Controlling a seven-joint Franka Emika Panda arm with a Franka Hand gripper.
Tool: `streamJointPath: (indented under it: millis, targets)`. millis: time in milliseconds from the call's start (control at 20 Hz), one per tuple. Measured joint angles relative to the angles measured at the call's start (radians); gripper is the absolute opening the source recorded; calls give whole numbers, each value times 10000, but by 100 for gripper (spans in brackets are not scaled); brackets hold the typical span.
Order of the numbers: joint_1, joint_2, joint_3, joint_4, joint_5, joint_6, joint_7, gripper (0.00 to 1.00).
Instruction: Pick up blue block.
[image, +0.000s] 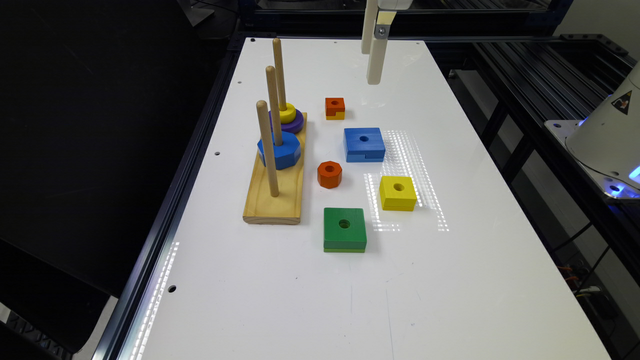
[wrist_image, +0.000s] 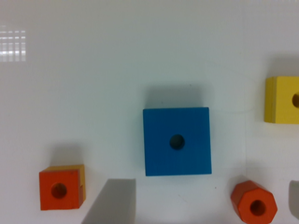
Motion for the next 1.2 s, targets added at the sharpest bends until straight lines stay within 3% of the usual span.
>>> streamJointPath:
  millis: [350,500,900,1200]
  targets:
    - [-17,153,4,-3,-2,206,-10,100]
    - [-17,282,5,145,-12,285,-10,100]
    - [-60,772,3,282,-146,593,-10,100]
    - [-84,756,-3,181,-168,574,-10,100]
